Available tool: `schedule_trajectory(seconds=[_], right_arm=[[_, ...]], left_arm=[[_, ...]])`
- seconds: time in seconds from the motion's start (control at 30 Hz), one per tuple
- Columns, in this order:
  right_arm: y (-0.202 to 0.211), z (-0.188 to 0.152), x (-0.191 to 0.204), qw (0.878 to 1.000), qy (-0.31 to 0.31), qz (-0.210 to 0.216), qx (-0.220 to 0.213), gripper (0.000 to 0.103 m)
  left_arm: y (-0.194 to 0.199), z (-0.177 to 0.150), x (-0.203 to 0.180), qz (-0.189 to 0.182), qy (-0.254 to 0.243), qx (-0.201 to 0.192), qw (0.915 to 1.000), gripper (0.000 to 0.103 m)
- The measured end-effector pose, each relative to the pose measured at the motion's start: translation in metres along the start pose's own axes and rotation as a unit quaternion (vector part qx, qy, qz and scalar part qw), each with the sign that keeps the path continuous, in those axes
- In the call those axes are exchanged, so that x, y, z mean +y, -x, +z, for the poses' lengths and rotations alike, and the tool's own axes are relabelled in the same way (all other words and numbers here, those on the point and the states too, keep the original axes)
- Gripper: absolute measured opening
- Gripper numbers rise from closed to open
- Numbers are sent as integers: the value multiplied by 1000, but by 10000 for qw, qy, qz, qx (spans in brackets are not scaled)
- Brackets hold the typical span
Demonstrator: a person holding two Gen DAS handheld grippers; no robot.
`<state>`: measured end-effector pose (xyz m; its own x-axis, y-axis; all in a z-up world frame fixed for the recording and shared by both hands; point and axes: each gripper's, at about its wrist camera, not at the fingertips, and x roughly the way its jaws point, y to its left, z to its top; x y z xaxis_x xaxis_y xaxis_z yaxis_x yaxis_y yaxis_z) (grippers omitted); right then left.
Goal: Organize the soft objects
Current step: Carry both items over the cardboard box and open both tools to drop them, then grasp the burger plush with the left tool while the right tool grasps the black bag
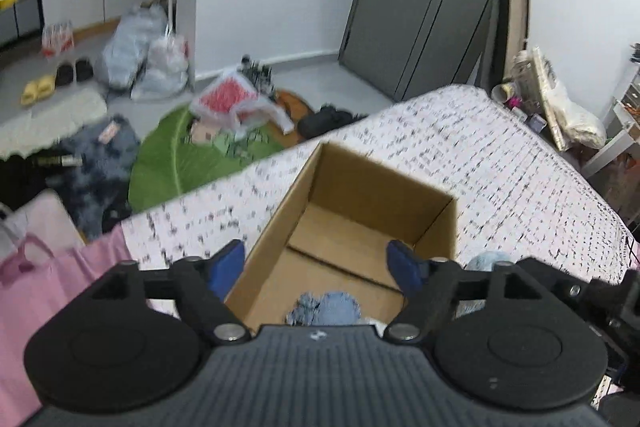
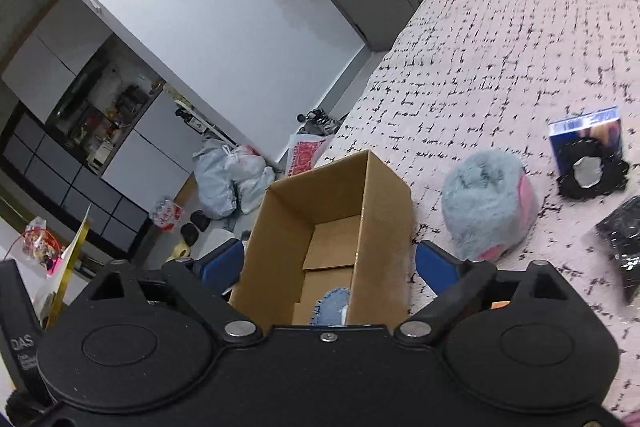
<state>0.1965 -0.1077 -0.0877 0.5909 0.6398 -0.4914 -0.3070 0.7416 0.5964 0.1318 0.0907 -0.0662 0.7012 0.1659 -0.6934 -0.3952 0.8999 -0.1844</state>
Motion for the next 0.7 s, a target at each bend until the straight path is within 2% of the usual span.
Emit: schedule_trajectory(seconds=[0.17,0.33,0.47,0.57,0.7], right_arm=[[15,0,-2,9988,267,-421,19,97],[36,2,-3,9962,619,-608,-4,103],[44,9,-6,9964,623,-507,267,103],[56,14,-4,9960,700,-524,208,103],[78,25,-8,9953,767,-585,48,103]], left_arm=[[9,0,-10,-21,-142,-119,9998,83],[18,-1,-22,-54,-242,-41,9997,84],[29,3,-29,-85,-204,73,9997,84],[38,4,-37,-162,-354,88,9992,84],[48,2,-44,-204,-309,172,9992,85]])
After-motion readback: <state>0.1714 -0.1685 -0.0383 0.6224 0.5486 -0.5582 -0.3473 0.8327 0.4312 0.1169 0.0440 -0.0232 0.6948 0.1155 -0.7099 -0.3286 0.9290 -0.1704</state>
